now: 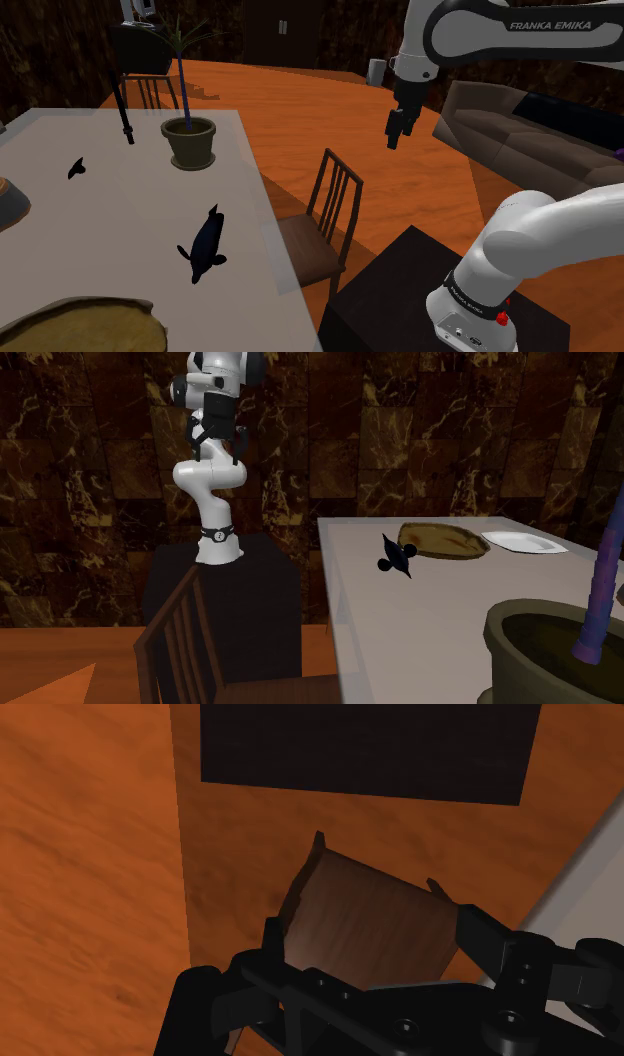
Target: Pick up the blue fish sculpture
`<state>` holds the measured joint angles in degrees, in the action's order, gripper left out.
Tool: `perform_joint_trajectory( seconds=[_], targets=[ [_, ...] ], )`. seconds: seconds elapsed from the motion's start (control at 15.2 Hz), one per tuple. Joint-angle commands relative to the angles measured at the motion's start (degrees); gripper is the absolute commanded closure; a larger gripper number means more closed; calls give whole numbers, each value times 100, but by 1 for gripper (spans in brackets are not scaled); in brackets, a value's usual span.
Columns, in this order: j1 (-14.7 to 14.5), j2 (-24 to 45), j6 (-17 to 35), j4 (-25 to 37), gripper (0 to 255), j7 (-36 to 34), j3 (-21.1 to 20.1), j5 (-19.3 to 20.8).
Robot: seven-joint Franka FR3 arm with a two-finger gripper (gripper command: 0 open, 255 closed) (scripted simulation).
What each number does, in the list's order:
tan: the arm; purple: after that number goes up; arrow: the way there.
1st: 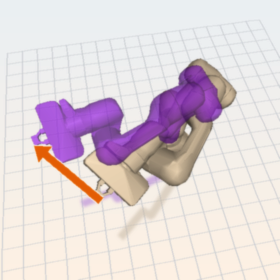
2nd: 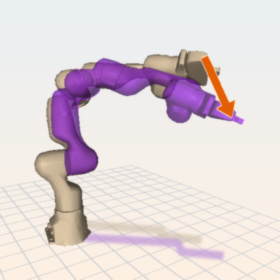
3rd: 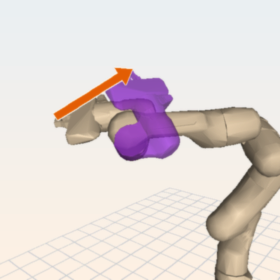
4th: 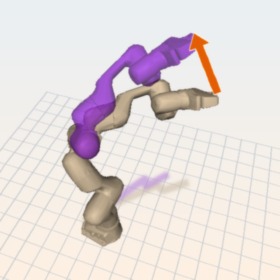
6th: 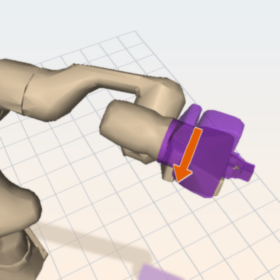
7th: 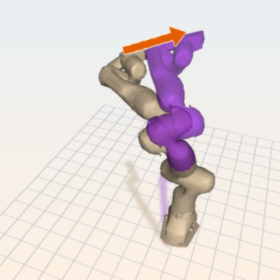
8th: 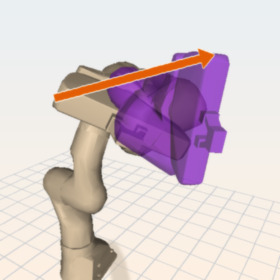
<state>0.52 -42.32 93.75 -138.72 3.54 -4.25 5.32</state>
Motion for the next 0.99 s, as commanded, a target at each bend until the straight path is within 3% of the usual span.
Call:
perform_joint_trajectory(
  seconds=[0.0,0.53,0.92],
  targets=[
    [0,0,0,0,0,0,0,0],
    [-309,790,688,115,0,-1135,-946,-481],
    [-427,1666,1188,504,0,-2006,-1653,-593]
  ],
)
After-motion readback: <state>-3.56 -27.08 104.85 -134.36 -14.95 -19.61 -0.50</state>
